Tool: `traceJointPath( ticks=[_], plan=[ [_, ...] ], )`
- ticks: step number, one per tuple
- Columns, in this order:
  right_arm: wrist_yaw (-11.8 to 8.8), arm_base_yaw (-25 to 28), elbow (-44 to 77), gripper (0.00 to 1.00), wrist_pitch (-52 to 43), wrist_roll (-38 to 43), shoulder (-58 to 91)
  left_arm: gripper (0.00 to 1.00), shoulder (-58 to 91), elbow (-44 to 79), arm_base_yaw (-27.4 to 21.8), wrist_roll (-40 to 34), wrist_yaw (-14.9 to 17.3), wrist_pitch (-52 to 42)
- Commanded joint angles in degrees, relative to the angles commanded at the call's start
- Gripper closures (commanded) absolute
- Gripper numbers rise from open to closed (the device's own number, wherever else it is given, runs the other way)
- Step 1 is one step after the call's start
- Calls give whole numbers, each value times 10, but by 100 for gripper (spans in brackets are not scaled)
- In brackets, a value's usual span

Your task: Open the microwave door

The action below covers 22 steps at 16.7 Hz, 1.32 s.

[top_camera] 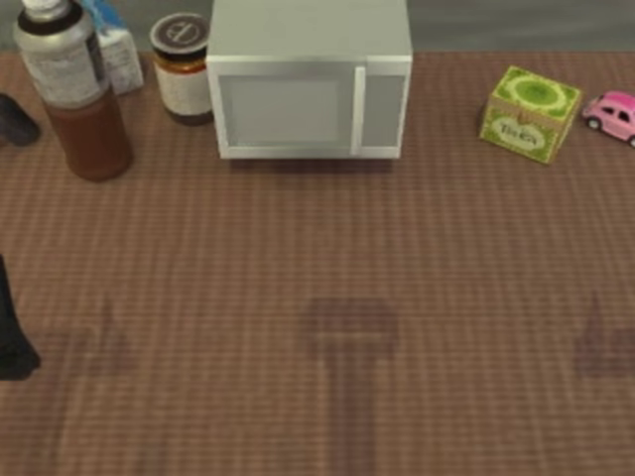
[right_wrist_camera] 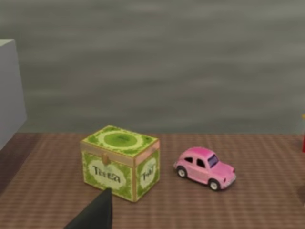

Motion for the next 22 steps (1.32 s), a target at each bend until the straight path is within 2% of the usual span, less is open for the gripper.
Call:
traceJointPath(
  ticks=[5,9,22],
  plan=[
    [0,0,0,0,0,0,0,0,35,35,-16,-14,-9,-12],
    [0,0,0,0,0,0,0,0,168,165,-68,-60,-41,-57],
    [0,0,0,0,0,0,0,0,972,802,-319,-267,-193,-304]
  ],
)
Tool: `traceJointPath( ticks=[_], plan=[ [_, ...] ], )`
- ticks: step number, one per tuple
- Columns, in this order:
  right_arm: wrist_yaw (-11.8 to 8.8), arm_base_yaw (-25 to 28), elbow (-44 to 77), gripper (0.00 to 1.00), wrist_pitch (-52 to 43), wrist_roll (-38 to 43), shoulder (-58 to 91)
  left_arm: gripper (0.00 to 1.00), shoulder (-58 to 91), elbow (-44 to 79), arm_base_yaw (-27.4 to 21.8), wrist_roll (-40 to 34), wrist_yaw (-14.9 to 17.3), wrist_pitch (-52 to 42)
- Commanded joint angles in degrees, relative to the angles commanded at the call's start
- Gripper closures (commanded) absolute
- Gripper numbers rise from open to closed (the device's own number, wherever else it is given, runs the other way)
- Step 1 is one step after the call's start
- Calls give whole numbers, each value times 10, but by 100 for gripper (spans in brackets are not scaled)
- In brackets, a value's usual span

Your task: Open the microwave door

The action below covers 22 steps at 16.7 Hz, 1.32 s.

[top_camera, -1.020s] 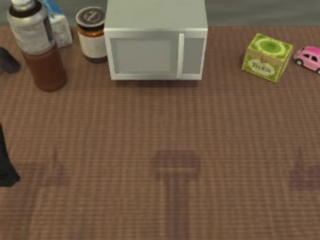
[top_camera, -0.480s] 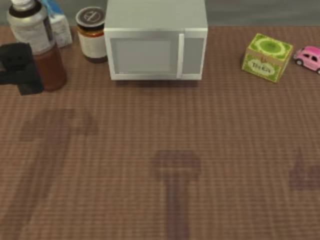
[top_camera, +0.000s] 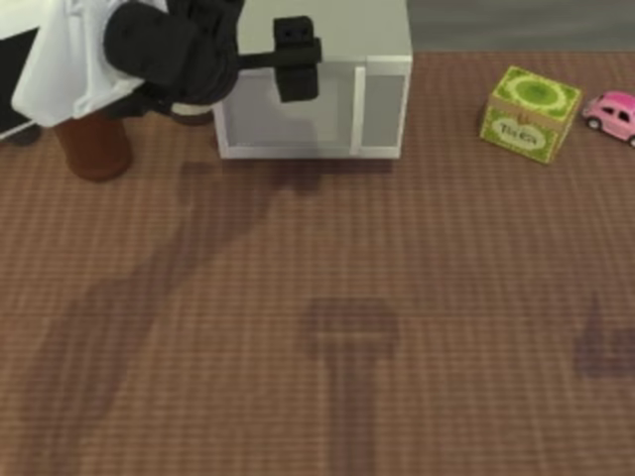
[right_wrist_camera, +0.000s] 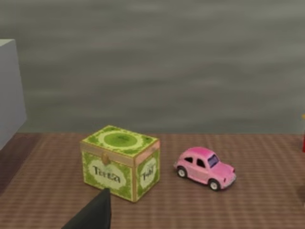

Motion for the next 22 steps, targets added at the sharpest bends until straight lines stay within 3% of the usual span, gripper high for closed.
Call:
traceJointPath(
  ticks=[5,9,16,22],
  plan=[
    [0,0,0,0,0,0,0,0,198,181,-71,-62,-41,-60],
    [0,0,0,0,0,0,0,0,269,255,-98,-86,-58,-78],
    [0,0,0,0,0,0,0,0,282,265,-95,-83,-56,-72],
    [0,0,0,0,0,0,0,0,390,321,-63,-54,-36,-12]
  ],
)
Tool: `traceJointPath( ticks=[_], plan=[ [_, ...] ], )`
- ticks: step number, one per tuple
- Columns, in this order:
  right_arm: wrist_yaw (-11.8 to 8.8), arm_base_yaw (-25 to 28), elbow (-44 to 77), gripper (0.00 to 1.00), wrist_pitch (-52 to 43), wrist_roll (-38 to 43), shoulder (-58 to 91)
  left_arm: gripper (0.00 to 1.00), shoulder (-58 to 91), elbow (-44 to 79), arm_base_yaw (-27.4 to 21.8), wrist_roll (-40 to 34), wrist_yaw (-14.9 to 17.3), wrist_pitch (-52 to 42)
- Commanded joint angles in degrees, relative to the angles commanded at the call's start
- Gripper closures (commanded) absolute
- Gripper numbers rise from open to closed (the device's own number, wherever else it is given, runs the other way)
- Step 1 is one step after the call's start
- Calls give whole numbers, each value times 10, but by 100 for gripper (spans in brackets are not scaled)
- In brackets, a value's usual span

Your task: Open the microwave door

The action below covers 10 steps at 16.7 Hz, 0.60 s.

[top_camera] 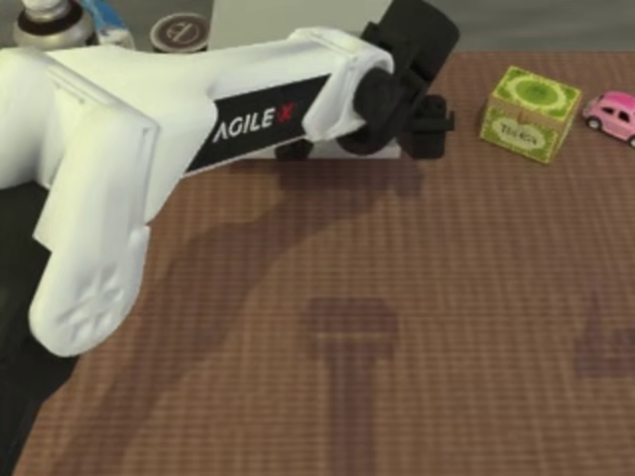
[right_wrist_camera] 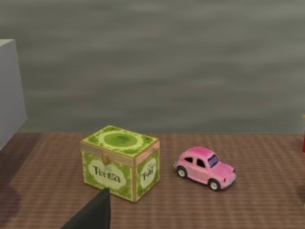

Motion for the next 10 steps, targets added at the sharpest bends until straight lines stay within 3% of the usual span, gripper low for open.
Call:
traceJointPath(
  ticks=[4,10],
  plan=[
    [0,0,0,0,0,0,0,0,5,3,2,2,1,4],
    [0,0,0,0,0,0,0,45,5,3,2,2,1,4]
  ],
)
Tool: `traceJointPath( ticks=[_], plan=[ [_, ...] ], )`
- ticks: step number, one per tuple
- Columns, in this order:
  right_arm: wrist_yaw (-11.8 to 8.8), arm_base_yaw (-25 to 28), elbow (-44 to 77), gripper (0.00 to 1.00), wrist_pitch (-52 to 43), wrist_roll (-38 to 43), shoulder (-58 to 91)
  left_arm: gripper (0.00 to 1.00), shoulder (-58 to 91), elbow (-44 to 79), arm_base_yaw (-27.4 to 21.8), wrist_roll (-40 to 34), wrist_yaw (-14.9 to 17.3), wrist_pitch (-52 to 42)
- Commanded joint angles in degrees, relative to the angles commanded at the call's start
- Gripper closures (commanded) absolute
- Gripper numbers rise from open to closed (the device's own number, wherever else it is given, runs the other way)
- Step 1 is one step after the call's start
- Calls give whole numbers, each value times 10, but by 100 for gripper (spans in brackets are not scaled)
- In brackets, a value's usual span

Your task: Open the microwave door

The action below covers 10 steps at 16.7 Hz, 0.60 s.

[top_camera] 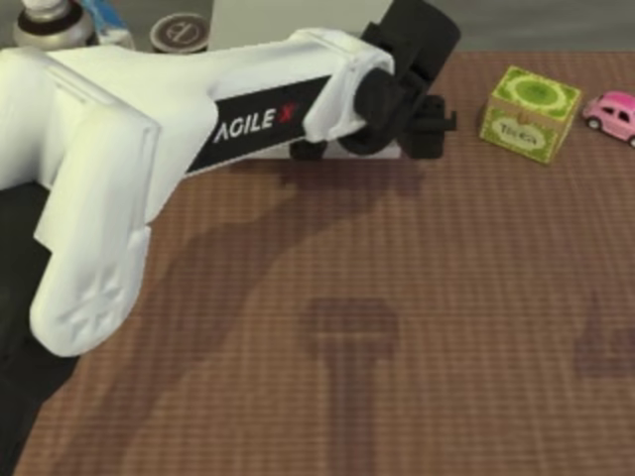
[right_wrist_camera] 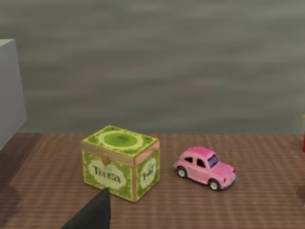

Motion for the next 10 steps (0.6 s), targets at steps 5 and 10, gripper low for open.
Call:
traceJointPath(
  ticks=[5,10],
  plan=[
    [0,0,0,0,0,0,0,83,0,0,0,0,0,0],
    [0,0,0,0,0,0,0,100,0,0,0,0,0,0]
  ],
)
